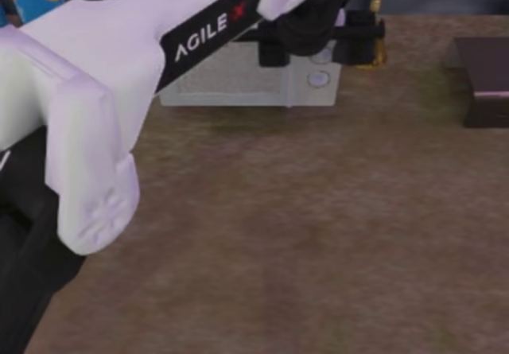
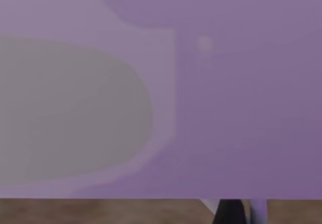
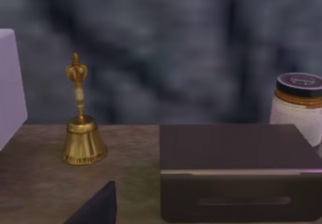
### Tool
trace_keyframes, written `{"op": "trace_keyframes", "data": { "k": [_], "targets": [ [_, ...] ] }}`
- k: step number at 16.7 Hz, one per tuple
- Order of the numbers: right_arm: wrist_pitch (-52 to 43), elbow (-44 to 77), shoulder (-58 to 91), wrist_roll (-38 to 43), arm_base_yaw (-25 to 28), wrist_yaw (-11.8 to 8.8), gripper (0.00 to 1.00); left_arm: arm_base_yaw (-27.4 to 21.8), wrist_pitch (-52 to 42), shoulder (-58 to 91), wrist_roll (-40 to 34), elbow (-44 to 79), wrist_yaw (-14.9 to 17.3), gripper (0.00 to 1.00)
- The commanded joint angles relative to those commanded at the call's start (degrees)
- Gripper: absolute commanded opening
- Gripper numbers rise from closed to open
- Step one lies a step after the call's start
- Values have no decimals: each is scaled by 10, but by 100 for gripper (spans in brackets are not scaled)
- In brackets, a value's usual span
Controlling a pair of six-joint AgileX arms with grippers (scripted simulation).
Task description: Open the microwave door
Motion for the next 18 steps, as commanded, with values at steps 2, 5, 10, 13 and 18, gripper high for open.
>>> {"op": "trace_keyframes", "data": {
  "k": [2, 5, 10, 13, 18],
  "targets": [
    [0, 0, 0, 0, 0, 0, 100, 0, 0, 0, 0, 0, 0, 0],
    [0, 0, 0, 0, 0, 0, 100, 0, 0, 0, 0, 0, 0, 0],
    [0, 0, 0, 0, 0, 0, 100, -20, 14, -26, -5, -35, 3, 0],
    [0, 0, 0, 0, 0, 0, 100, -19, 38, -58, -13, -102, -5, 0],
    [0, 0, 0, 0, 0, 0, 100, -19, 53, -77, -19, -136, -9, 0]
  ]
}}
